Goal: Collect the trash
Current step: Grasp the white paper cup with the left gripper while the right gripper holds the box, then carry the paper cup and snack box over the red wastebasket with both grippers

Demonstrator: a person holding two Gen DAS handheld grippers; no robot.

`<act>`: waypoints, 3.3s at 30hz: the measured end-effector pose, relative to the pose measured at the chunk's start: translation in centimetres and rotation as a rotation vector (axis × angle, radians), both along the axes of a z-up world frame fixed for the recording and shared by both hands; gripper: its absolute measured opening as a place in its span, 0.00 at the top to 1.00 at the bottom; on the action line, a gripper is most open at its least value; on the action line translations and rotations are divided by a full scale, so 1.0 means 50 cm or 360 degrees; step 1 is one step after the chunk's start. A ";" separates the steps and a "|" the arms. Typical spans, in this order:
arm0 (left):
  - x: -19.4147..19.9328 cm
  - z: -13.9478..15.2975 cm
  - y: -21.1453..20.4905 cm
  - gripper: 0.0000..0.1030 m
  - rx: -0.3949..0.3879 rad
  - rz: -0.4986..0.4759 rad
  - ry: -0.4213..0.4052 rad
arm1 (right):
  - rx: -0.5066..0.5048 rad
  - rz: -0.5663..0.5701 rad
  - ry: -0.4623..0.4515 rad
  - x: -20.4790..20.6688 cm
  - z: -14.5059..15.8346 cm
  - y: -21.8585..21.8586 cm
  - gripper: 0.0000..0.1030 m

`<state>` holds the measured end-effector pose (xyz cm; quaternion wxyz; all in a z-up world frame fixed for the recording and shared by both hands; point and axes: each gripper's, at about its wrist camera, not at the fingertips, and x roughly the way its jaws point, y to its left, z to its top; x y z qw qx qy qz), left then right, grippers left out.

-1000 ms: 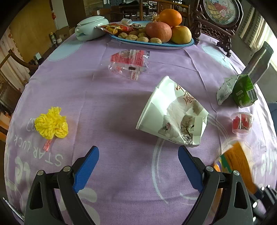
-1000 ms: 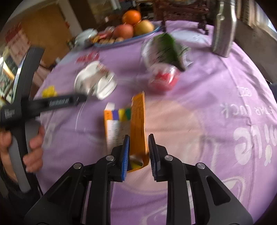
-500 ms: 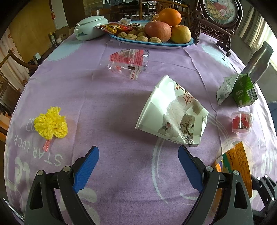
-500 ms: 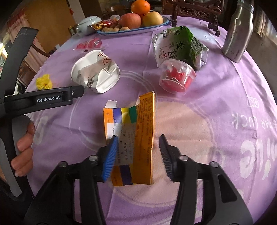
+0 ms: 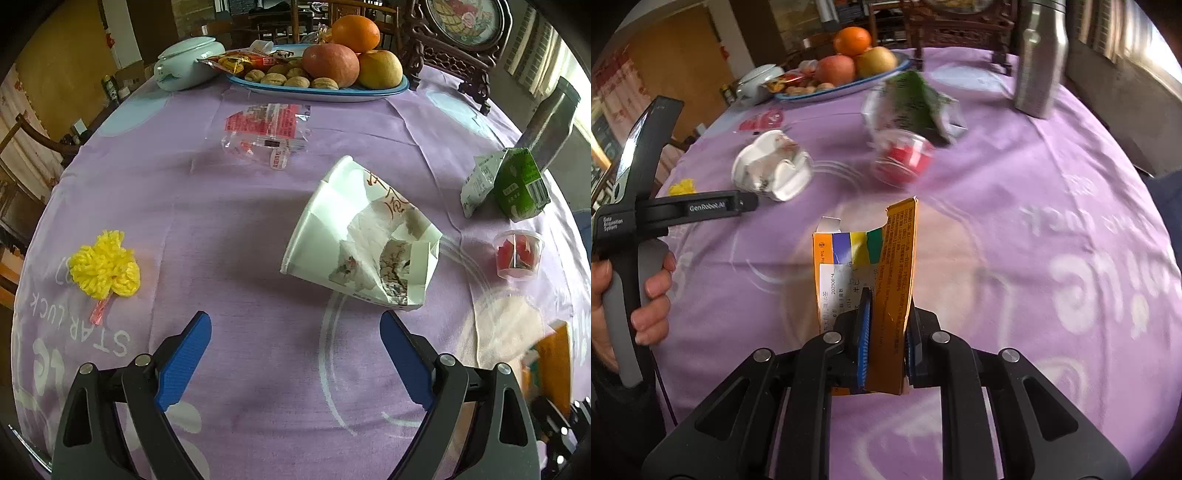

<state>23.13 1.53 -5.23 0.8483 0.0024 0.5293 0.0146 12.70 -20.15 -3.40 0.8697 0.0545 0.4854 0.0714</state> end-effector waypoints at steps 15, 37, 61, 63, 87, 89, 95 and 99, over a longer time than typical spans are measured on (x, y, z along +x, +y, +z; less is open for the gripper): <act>0.002 0.081 0.016 0.12 -0.0268 -0.0046 -0.0021 | 0.0159 -0.0050 -0.0047 -0.032 0.003 -0.058 0.84; 0.070 0.044 -0.034 0.63 -0.0296 -0.0140 0.0061 | 0.0267 -0.0013 -0.0049 -0.029 -0.003 -0.083 0.83; 0.032 0.060 -0.086 0.95 -0.0381 -0.0236 0.0016 | 0.0241 -0.0007 -0.0010 -0.032 -0.009 -0.067 0.83; 0.014 0.078 -0.095 0.95 -0.0388 -0.0273 0.0001 | 0.0246 -0.0011 -0.0018 -0.037 -0.006 -0.068 0.83; -0.332 0.112 -0.313 0.95 -0.0199 -0.0869 -0.0109 | 0.0133 -0.0342 -0.0232 -0.308 0.050 -0.176 0.84; -0.360 0.111 -0.332 0.95 -0.0184 -0.0919 -0.0111 | 0.0130 -0.0393 -0.0262 -0.343 0.052 -0.193 0.84; -0.461 0.106 -0.408 0.95 -0.0140 -0.1171 -0.0157 | 0.0122 -0.0537 -0.0325 -0.454 0.049 -0.240 0.84; -0.528 0.093 -0.473 0.95 -0.0101 -0.1365 -0.0180 | 0.0140 -0.0616 -0.0328 -0.524 0.034 -0.272 0.84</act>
